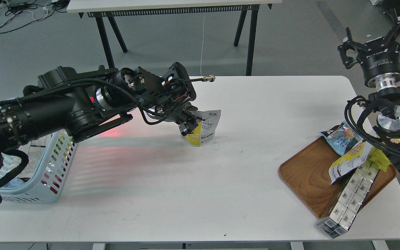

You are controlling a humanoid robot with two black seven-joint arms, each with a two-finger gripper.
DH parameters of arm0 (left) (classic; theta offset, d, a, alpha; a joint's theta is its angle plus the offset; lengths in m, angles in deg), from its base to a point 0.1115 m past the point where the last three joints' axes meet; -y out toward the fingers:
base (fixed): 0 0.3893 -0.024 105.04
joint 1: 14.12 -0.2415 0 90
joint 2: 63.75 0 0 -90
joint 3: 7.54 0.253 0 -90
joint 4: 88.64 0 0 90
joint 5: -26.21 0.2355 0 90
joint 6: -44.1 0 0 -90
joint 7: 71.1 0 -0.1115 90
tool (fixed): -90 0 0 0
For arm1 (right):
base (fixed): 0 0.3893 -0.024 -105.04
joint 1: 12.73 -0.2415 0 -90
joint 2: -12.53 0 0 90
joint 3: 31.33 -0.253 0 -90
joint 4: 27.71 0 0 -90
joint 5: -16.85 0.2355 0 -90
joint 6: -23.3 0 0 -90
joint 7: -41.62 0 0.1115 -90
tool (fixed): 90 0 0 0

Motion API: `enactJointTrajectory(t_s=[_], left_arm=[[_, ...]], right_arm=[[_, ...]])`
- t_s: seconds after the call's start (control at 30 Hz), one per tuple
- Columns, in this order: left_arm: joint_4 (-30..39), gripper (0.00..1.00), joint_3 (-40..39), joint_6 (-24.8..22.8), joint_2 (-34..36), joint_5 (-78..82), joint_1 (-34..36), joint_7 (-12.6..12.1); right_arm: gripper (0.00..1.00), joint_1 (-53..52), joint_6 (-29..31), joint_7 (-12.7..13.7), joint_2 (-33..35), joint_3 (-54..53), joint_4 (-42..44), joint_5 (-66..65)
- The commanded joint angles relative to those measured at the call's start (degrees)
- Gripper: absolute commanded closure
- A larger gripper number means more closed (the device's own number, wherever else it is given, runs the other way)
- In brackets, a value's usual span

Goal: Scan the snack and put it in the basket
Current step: 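Reach the left gripper to the standing pouch and grasp it, then lift the pouch and hold it in front of the barcode scanner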

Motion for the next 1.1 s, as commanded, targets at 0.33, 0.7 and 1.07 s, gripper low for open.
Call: enactJointTrajectory(t_s=[0.33, 0.7, 1.07], left_arm=[[-0.2, 0.97, 0.07, 0.0, -0.38, 0.0, -0.14, 0.08], [0.93, 1.0, -0.72, 0.0, 0.32, 0.0, 0.13, 0.34], [13.85, 1.0, -9.68, 0.0, 11.56, 0.0, -0.05, 0.69]], right_arm=[[0.01, -0.08, 0.0, -0.26, -0.08, -0.2, -0.07, 0.05], [0.01, -0.17, 0.0, -0.26, 0.8, -0.99, -0.07, -0.04], [0.01, -0.17, 0.0, -0.26, 0.89, -1.17, -0.33, -0.04]])
